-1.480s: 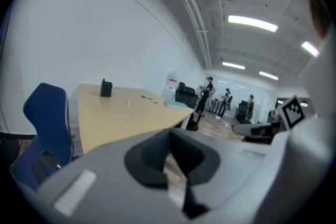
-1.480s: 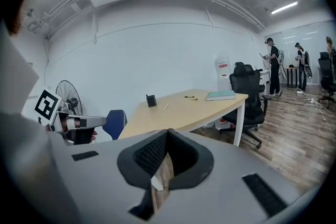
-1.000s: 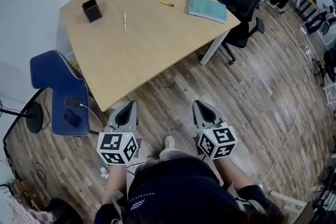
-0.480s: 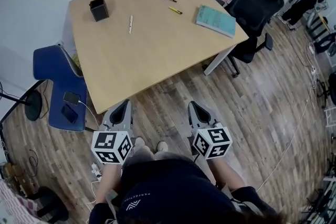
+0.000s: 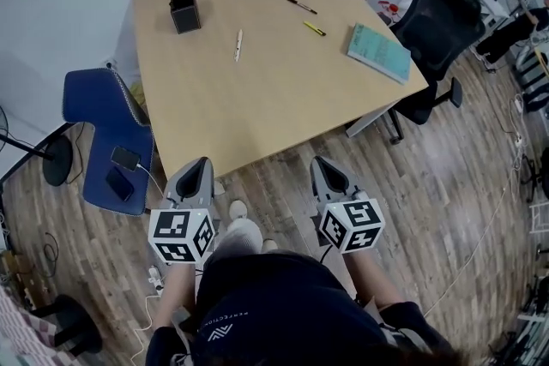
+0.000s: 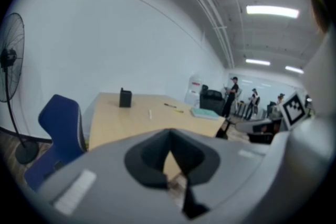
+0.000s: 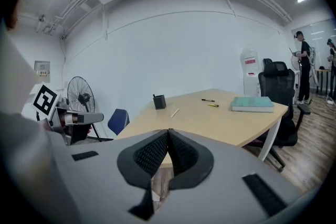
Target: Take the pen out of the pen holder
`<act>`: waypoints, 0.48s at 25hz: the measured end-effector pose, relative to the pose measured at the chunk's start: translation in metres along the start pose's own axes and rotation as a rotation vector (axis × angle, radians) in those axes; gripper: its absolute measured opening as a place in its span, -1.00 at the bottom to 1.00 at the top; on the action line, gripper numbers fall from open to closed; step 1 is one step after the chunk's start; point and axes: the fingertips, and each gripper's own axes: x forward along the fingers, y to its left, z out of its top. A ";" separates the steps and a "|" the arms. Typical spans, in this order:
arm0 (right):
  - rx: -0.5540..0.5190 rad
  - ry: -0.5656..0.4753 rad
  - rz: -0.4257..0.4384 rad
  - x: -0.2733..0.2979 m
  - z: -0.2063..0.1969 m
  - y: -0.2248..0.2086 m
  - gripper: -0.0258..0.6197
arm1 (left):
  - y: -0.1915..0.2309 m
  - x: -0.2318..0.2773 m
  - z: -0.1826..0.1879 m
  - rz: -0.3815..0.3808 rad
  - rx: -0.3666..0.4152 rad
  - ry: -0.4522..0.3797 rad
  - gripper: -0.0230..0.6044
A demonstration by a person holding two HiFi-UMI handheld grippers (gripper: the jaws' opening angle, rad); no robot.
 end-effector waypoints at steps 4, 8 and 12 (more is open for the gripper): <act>-0.070 0.002 0.030 0.036 0.025 0.013 -0.92 | 0.027 0.015 0.013 0.006 -0.024 -0.008 -0.91; -0.105 -0.006 0.078 0.074 0.050 0.026 -0.92 | 0.059 0.023 0.030 0.035 -0.041 -0.036 -0.91; -0.150 -0.017 0.121 0.111 0.077 0.043 -0.92 | 0.095 0.029 0.048 0.049 -0.049 -0.053 -0.91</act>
